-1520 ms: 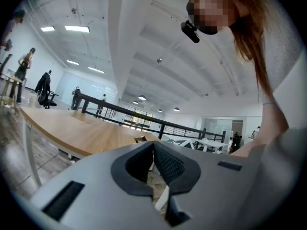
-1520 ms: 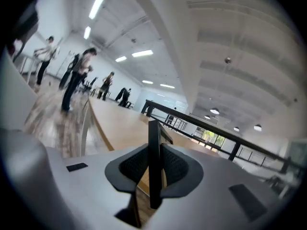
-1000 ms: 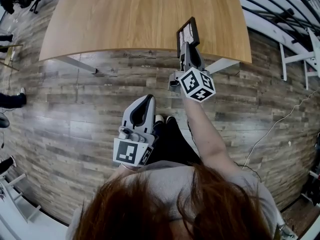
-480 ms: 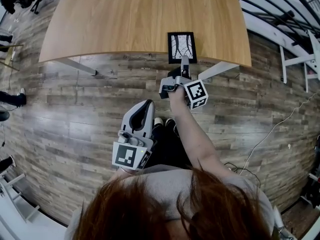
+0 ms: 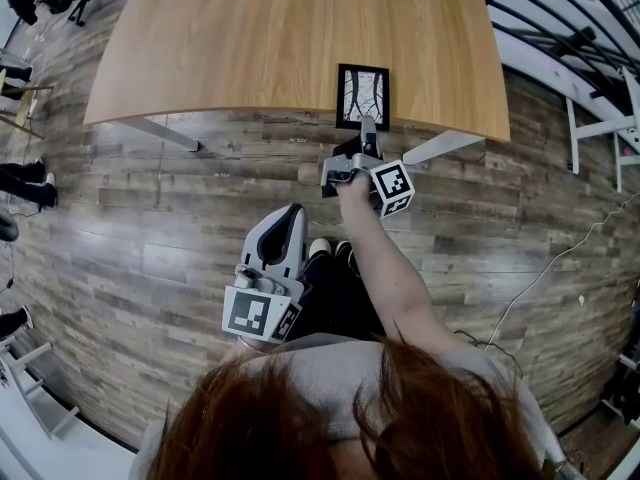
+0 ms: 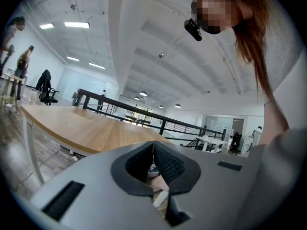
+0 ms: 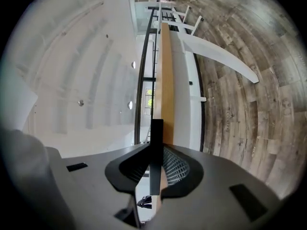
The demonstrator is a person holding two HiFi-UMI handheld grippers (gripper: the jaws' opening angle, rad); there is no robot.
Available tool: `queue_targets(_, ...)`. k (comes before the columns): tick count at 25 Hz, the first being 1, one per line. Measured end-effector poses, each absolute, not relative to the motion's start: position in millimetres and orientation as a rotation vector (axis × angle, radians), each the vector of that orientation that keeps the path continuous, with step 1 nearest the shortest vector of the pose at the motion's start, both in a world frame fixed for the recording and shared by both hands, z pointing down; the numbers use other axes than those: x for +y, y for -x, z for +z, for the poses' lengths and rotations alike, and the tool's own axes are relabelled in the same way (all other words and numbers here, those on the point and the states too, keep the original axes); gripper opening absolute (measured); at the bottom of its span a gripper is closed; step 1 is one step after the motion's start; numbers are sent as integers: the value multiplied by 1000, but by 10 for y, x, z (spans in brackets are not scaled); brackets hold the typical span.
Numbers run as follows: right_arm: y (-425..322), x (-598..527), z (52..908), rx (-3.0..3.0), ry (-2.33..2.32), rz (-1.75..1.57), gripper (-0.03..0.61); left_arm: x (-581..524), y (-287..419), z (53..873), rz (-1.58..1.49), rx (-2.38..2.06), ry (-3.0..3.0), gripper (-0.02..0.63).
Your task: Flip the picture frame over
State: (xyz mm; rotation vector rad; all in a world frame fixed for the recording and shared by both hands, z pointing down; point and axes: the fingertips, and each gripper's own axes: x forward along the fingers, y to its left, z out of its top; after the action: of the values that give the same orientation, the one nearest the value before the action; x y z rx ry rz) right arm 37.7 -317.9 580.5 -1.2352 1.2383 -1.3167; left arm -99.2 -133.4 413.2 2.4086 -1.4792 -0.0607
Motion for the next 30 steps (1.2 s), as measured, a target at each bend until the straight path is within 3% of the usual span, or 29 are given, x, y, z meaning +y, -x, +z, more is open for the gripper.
queue_targets(13, -243, -3216, 5734, 1352, 1244, -1329, 97, -1300, 998, 4148, -18, -1469, -2431, 9)
queue_targets(17, -222, -3216, 5701, 1396, 1240, -1335, 148, -1298, 1006, 4135, -27, -1468, -2424, 8)
queue_targets(21, -206, -3220, 5682, 1414, 1233, -1358, 247, -1274, 993, 4145, -20, -1455, -2427, 8)
queue_targets(30, -238, -3080, 5778, 1349, 1292, -1435, 249, -1302, 981, 4126, -40, -1456, -2421, 8)
